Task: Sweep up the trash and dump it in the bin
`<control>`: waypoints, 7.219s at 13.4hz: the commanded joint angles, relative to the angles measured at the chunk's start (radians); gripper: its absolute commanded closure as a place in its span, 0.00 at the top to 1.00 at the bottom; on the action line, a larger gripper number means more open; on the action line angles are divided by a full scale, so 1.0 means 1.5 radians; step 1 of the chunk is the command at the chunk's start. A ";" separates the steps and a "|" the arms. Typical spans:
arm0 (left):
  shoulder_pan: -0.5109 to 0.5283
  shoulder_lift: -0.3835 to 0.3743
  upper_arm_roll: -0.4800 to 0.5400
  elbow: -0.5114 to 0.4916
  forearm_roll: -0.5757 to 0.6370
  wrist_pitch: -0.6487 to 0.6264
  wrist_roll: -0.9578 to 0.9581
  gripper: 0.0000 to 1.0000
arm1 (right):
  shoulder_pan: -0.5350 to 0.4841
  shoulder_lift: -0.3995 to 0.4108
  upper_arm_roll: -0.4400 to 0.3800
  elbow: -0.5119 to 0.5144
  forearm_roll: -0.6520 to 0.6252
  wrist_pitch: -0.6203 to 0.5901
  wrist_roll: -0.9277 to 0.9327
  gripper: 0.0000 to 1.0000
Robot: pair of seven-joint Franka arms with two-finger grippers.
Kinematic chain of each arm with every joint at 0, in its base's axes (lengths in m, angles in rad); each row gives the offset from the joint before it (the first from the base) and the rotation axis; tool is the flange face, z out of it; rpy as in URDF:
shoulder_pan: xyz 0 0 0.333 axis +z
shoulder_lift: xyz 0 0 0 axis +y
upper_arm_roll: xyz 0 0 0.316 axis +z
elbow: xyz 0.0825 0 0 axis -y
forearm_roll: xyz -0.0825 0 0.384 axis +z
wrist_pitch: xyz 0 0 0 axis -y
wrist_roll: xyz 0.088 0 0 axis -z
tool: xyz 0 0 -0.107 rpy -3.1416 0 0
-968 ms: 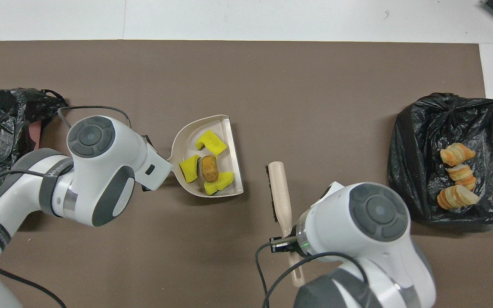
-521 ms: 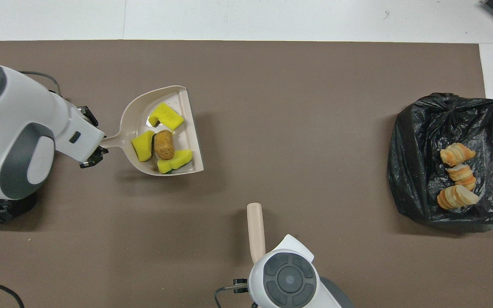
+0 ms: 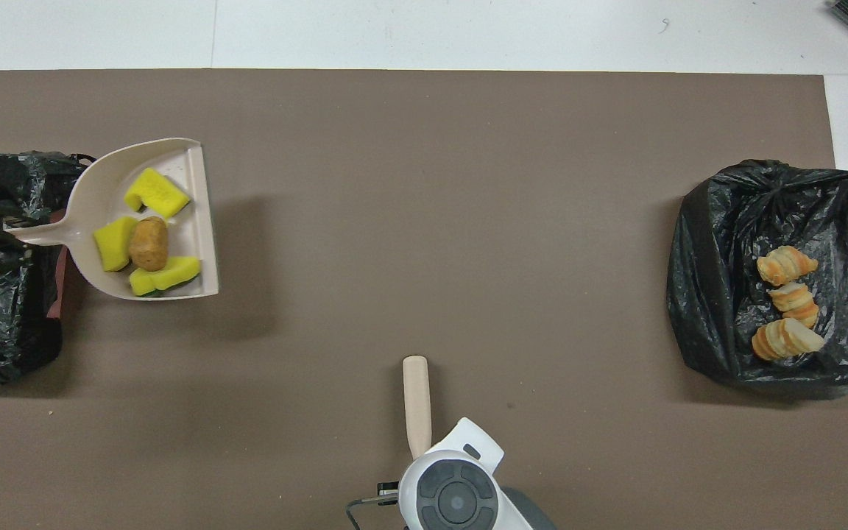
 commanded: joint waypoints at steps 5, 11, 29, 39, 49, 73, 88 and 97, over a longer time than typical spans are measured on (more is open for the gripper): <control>0.141 0.098 -0.007 0.211 0.105 -0.130 0.210 0.00 | 0.016 0.010 -0.002 -0.044 -0.026 0.088 -0.005 0.11; 0.158 0.107 0.000 0.236 0.308 -0.026 0.201 0.00 | 0.001 0.022 -0.006 -0.003 -0.027 0.083 -0.032 1.00; 0.077 0.046 0.000 0.132 0.679 0.009 -0.042 0.00 | -0.375 0.028 -0.094 0.265 -0.211 -0.032 -0.304 1.00; 0.074 -0.006 -0.007 0.123 0.576 -0.015 -0.085 0.00 | -0.376 0.020 -0.253 0.486 -0.203 -0.330 -0.472 1.00; 0.013 -0.046 -0.008 0.034 0.224 -0.055 -0.380 0.00 | -0.371 -0.043 -0.248 0.475 -0.209 -0.422 -0.468 1.00; -0.492 0.115 -0.008 -0.002 -0.101 0.103 -1.437 0.03 | -0.370 -0.043 -0.245 0.474 -0.205 -0.425 -0.479 1.00; -0.305 0.060 0.000 0.022 -0.069 0.055 -1.258 1.00 | -0.370 -0.043 -0.245 0.474 -0.205 -0.426 -0.479 1.00; -0.158 -0.056 0.007 0.046 -0.015 -0.084 -1.048 1.00 | -0.370 -0.043 -0.245 0.474 -0.205 -0.426 -0.479 1.00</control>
